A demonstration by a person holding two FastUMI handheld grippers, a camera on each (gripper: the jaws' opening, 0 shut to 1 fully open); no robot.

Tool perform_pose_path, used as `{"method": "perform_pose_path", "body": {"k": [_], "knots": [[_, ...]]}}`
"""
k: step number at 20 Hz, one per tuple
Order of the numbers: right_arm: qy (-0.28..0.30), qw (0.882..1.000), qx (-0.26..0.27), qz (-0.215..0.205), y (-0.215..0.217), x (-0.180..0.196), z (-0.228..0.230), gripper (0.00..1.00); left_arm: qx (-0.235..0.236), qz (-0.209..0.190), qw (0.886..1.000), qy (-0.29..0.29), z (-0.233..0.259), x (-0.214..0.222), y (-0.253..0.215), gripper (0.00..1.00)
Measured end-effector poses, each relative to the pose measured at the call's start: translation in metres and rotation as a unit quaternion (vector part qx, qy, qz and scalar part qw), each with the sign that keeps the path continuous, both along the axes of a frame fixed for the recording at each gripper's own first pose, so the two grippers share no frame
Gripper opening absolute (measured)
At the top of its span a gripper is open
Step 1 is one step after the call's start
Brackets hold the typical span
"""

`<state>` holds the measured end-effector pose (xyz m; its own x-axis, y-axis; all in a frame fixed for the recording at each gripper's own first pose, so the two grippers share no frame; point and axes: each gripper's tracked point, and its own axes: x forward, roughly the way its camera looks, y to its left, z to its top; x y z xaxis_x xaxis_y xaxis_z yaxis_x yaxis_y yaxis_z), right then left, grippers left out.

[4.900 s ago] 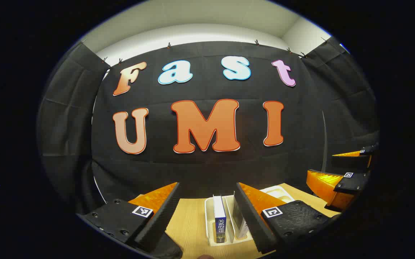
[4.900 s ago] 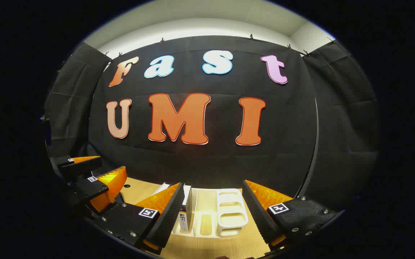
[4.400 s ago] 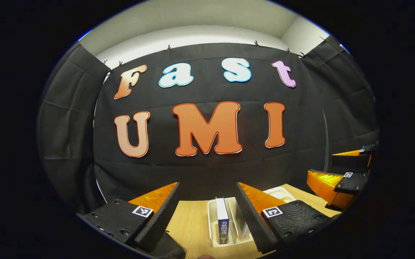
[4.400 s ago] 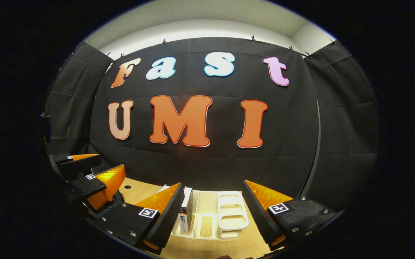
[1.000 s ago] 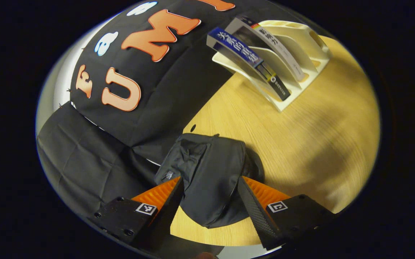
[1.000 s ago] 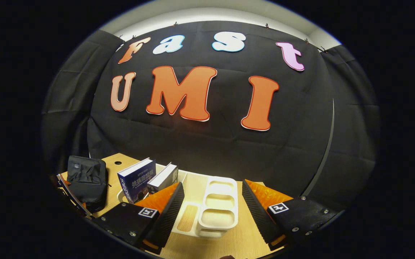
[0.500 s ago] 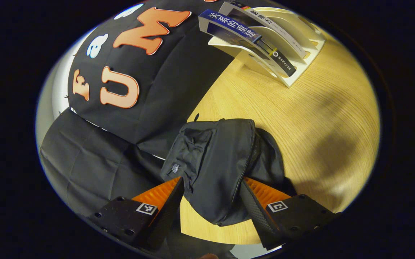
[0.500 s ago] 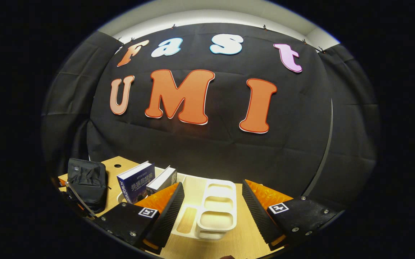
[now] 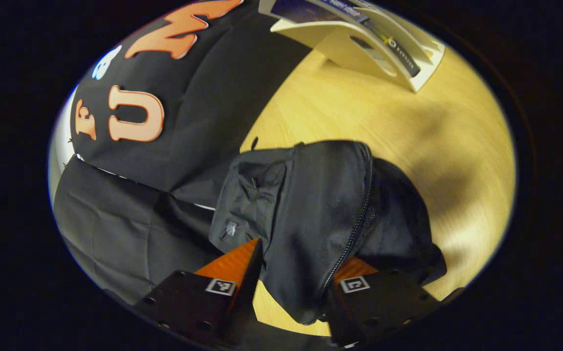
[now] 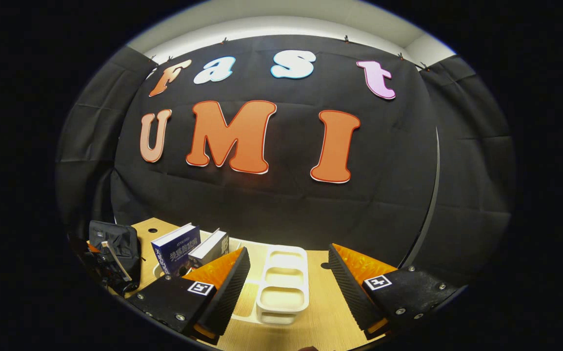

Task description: Open the schoolbag, grab two books from the bookshelf and put them into the schoolbag.

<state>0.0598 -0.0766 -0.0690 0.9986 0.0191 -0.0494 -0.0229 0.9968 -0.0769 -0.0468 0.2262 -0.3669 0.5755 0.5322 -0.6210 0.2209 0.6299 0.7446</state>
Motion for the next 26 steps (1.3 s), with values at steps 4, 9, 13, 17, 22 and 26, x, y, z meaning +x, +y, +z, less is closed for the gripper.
{"method": "perform_pose_path", "body": {"k": [4, 9, 13, 17, 22, 26], "knots": [[0.009, 1.0, 0.008, -0.006, -0.015, -0.009, -0.011, 0.96, -0.044, 0.009, 0.999, 0.003, 0.031, 0.012, -0.002, 0.32], [0.054, 0.997, 0.039, 0.039, -0.002, -0.02, -0.047, 0.96, -0.126, 0.028, 0.991, 0.027, 0.063, 0.023, -0.001, 0.07], [0.06, 0.996, 0.034, 0.05, 0.006, -0.025, -0.055, 0.95, -0.172, 0.025, 0.983, 0.061, 0.088, 0.032, -0.003, 0.07], [0.094, 0.993, 0.039, 0.068, 0.021, -0.022, -0.058, 0.95, -0.203, 0.008, 0.976, 0.085, 0.108, 0.045, -0.002, 0.06], [0.127, 0.988, 0.033, 0.082, 0.055, -0.021, -0.041, 0.96, -0.254, -0.023, 0.959, 0.122, 0.128, 0.057, 0.001, 0.07], [0.17, 0.981, 0.064, 0.067, 0.11, -0.017, -0.021, 0.96, -0.287, -0.053, 0.943, 0.162, 0.137, 0.056, 0.015, 0.07]]}}
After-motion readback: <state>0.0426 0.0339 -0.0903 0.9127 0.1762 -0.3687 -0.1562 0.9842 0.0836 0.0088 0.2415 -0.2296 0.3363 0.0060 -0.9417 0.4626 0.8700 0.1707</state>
